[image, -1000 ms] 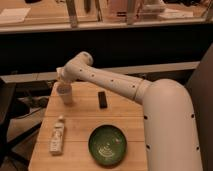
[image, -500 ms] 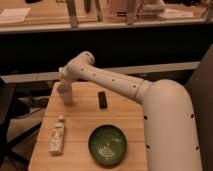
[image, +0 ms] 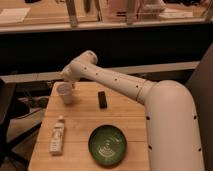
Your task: Place the white sponge in the ceramic cup
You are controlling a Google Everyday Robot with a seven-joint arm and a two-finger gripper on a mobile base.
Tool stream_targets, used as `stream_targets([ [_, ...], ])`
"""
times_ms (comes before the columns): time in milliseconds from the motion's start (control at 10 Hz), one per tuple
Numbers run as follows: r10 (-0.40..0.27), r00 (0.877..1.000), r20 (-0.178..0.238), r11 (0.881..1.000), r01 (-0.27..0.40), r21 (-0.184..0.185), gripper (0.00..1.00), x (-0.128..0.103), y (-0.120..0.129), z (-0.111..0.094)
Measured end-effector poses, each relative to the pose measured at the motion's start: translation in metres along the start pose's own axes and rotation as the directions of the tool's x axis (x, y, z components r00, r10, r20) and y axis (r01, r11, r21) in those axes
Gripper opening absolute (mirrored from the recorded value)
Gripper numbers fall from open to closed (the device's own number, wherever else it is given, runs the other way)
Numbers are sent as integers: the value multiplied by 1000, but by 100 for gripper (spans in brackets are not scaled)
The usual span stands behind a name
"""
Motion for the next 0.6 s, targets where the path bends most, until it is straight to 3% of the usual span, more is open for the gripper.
stream_targets([
  [200,1,1000,-1,1000,-1,3,57,-1,-5,3],
  [300,4,1000,-3,1000,-4,2,57,0,-3,2],
  [400,6,1000,-3,1000,-6,1,52,2,-1,1],
  [600,-1,1000,-3,1000,1,3,32,4,1,0],
])
